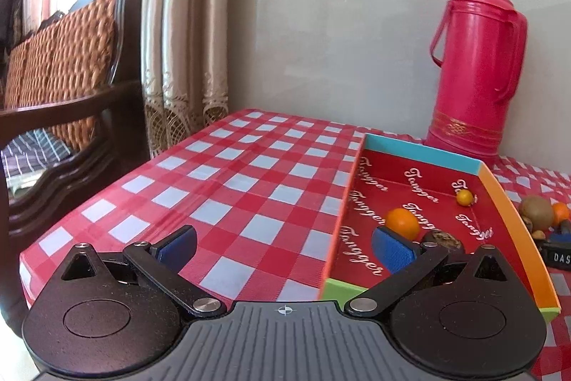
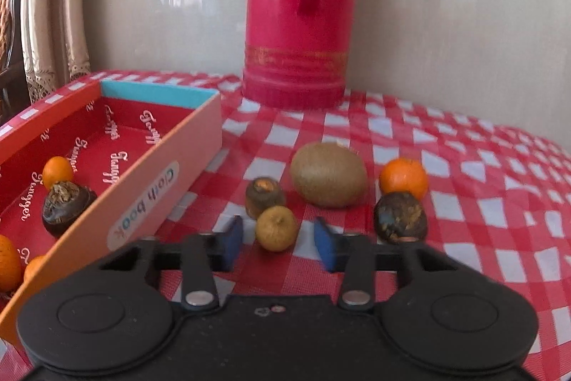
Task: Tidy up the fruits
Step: 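Grasp the small brown fruit with the right gripper, then carry the small brown fruit into the box and open the right gripper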
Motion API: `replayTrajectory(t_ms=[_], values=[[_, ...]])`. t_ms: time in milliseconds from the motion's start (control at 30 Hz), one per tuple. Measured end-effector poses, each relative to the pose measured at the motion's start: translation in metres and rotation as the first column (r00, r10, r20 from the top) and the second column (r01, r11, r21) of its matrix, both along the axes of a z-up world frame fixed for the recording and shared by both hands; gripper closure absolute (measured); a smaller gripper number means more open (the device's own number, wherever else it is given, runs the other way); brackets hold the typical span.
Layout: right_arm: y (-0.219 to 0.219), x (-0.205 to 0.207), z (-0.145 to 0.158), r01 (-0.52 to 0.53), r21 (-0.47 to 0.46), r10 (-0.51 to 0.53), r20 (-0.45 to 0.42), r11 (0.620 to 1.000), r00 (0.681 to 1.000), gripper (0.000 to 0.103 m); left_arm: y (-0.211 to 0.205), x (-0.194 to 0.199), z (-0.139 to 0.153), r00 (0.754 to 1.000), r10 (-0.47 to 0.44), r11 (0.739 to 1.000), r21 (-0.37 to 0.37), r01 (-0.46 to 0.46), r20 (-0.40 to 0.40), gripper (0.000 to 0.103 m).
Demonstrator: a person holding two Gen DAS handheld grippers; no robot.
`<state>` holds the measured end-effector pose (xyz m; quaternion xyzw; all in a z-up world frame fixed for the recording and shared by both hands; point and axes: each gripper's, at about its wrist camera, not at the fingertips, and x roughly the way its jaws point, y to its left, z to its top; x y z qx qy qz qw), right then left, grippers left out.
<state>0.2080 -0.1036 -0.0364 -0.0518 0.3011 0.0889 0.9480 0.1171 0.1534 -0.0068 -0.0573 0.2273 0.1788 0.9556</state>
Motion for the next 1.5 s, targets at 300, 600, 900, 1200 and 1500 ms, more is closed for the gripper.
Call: replayTrajectory(t_ms=[300,600,900,1200,1500], values=[[-0.001,-0.024,0.021,-0.018,0.034,0.014,0.118,0.999,0.993,0.086,0.008,-0.003,0.0,1.0,0.012,1.0,-0.021,-0.012,-0.005,0.0],[0.042,-0.067,0.046,-0.227,0.048,0.206,0.267,0.973,0.941,0.086,0.011,-0.011,0.002,1.0,0.017,1.0,-0.009,-0.017,-0.014,0.0],[0.077,-0.085,0.046,-0.333,0.037,0.311,0.274,0.942,0.91,0.086,0.015,-0.014,0.002,0.999,0.024,1.0,-0.009,-0.024,-0.023,0.0],[0.077,-0.1,0.049,-0.361,0.042,0.32,0.376,0.931,0.87,0.007,0.014,-0.014,0.003,1.0,0.022,1.0,-0.005,-0.023,-0.016,0.0],[0.035,-0.097,0.049,-0.221,0.055,0.174,0.444,0.974,0.879,0.006,-0.001,-0.01,0.007,1.0,-0.007,1.0,-0.008,0.007,-0.004,0.0]])
